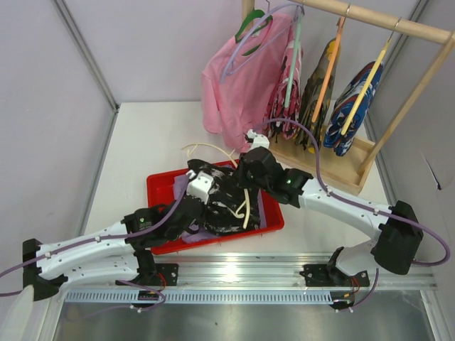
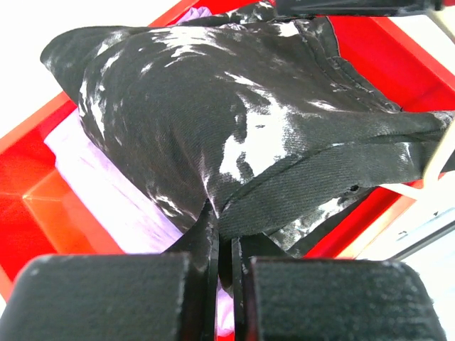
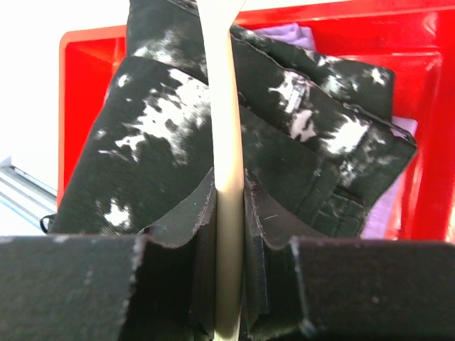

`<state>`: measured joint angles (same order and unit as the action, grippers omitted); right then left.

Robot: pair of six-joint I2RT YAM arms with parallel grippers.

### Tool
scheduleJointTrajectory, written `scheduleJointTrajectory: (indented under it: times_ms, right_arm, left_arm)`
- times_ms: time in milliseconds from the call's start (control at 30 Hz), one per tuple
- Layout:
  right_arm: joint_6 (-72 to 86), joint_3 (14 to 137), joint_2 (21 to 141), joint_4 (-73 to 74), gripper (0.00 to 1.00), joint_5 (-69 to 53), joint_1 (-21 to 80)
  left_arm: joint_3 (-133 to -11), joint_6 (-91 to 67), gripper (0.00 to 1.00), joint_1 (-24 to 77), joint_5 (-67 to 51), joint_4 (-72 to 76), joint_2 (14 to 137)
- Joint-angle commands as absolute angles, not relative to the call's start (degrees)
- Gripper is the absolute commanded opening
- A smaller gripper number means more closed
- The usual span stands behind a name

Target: Remove the trousers from the hanger

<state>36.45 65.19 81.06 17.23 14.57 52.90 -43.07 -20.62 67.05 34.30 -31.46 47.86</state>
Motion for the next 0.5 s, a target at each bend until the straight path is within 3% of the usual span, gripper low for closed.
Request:
scheduleJointTrajectory:
  times_ms: [0,467]
  right_arm:
    - [34.9,63.9,77.0,16.7,0.0,19.5,51.8]
    - [29.4,60.5,63.8,4.8,0.0,27.9,48.7]
  left_arm:
    - [-44.6,-22.2,0.0,66.1,38.3,-31.6,47.7]
    - [-43.9,-28.6,0.0,66.1,38.5,-33.0,49.7]
